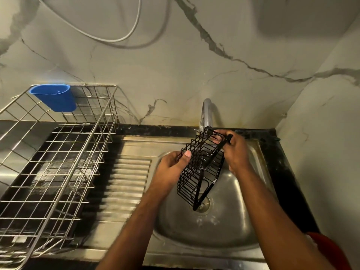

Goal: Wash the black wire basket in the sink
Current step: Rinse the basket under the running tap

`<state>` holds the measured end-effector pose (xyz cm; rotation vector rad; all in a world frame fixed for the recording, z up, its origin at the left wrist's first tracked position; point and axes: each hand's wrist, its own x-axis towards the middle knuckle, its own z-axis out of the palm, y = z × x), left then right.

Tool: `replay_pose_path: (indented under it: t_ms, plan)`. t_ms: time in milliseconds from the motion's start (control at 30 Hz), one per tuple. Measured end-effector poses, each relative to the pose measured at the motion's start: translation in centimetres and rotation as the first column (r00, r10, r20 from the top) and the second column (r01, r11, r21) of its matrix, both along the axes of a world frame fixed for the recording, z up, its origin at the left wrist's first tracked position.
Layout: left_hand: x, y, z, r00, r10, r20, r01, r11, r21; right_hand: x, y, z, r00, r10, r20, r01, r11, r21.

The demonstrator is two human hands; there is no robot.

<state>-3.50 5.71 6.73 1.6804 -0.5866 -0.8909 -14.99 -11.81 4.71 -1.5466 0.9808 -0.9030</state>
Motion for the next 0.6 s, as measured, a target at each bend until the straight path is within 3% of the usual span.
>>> replay_pose_path:
  t_ms: [167, 600]
  plan:
    - [0.4, -0.3, -0.3, 0.987, 0.035, -0.154, -0.04, 0.999, -0.029, 0.6, 0.2, -0.6, 0.996, -0.043, 0.08, 0.038, 0.997, 0.061]
    - [0.3, -0.6, -1.3, 0.98, 0.013, -0.198, -0.023, 0.999, -0.046, 1.9, -1.2, -1.7, 1.0, -0.001, 0.009, 0.0, 0.998, 0.058]
